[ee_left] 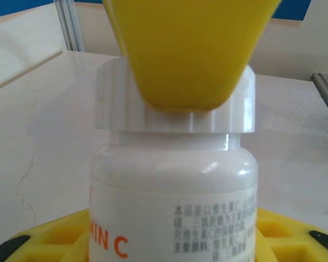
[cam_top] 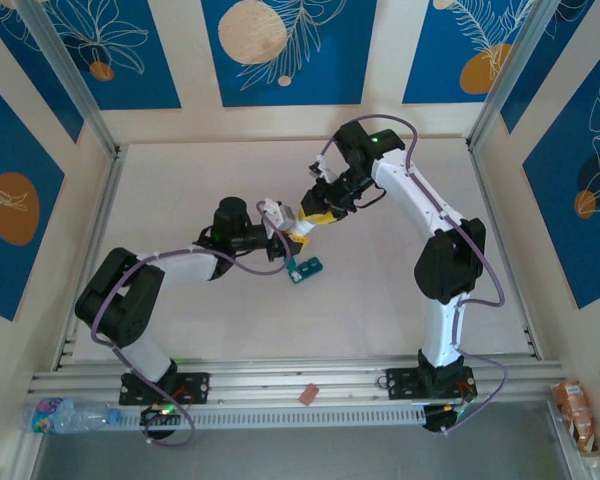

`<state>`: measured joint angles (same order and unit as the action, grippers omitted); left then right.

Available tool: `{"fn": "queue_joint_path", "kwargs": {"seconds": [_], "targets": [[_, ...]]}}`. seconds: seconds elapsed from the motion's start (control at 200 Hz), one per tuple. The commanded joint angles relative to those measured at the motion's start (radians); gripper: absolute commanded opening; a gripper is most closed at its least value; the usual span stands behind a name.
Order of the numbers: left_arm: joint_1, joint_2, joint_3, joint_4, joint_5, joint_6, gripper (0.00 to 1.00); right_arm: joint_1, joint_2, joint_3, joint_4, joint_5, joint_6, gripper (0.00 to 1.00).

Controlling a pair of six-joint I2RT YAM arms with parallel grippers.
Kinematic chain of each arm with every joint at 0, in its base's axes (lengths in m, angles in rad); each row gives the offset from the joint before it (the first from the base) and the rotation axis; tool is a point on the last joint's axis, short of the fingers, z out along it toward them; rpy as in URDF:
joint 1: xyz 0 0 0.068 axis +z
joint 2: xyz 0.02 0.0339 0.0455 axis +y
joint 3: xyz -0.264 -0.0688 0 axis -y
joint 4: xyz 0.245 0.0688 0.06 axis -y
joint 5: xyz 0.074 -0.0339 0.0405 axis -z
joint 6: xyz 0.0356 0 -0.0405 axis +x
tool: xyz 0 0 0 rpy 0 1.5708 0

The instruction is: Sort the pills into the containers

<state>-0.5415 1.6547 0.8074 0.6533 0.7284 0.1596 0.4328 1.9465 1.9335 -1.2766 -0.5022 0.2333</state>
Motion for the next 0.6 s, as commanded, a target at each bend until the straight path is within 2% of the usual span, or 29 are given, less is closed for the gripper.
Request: {"fn": "queue_joint_path", "kwargs": {"seconds": [0.0, 0.275, 0.595], "targets": [[-0.044, -0.042, 0.028, 0.141, 0.028, -0.002, 0.0, 0.039, -0.029, -0.057, 0.106, -0.098, 0.095, 0.34], [-0.043, -0.035, 0.024, 0.129, 0.023, 0.004, 0.0, 0.032, -0.063, -0.074, 0.112, -0.036, 0.124, 0.42], [-0.042, -0.033, 0.004, 0.144, 0.006, -0.013, 0.0, -0.006, -0.092, 0.01, 0.121, -0.02, 0.135, 0.69]]}}
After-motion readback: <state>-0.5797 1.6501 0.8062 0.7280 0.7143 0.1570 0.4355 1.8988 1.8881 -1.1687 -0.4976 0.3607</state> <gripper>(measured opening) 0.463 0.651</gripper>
